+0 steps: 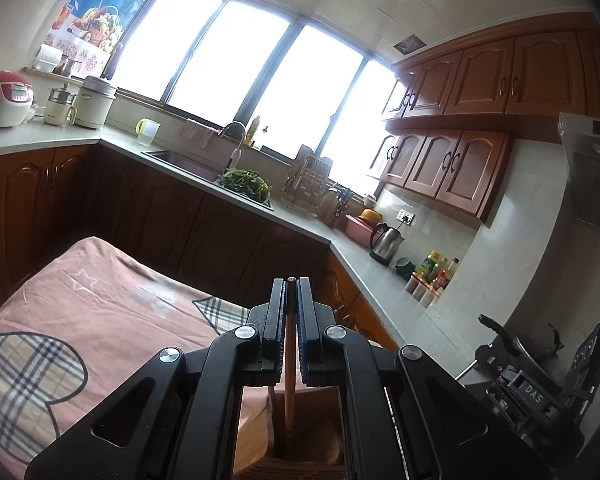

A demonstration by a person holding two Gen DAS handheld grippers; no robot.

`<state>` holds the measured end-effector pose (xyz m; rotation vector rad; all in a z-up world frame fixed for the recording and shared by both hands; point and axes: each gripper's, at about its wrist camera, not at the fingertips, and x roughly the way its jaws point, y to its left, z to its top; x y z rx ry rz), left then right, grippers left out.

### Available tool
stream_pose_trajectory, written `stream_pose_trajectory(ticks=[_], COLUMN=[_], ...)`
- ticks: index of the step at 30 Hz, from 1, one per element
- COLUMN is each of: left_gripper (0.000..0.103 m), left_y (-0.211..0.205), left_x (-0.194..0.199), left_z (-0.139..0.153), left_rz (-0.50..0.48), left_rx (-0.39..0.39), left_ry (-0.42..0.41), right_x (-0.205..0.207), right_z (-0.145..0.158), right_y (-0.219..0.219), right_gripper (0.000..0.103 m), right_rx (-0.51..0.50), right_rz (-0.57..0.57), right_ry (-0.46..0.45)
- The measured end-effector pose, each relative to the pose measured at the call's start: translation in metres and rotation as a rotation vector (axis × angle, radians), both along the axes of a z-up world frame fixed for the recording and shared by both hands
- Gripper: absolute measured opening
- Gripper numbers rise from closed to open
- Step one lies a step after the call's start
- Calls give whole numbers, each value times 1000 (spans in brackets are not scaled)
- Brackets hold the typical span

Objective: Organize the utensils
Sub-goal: 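Lower both chopsticks into the holder and open both tools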

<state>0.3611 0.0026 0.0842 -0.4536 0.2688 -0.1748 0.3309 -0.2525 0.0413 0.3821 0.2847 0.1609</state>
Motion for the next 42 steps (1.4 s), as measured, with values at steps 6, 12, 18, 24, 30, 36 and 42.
stream_pose_trajectory(ticks=[6,12,18,24,30,36,42], left_gripper=[4,5,5,5,5,5,25], left_y=[-8,-15,-13,-13,-11,-12,-11], left_x=[7,12,15,19,20,20,19], left_z=[-22,-32,-30,-30,-29,-29,-29], left_rz=[-1,-6,-19,-29,-36,-36,-38], left_rx=[25,49,52,60,60,64,68], left_ry=[31,49,59,77,84,85,88], right_x=[11,17,21,25,26,26,27], right_z=[-31,-45,-45,-44,-44,-44,-44], right_y=[0,0,-3,-3,-3,-4,-5], right_gripper=[4,4,5,5,5,7,11], right_rx=[22,43,48,57,60,56,57], right_rz=[1,16,23,29,32,32,34], right_ry=[51,92,108,121,128,128,137])
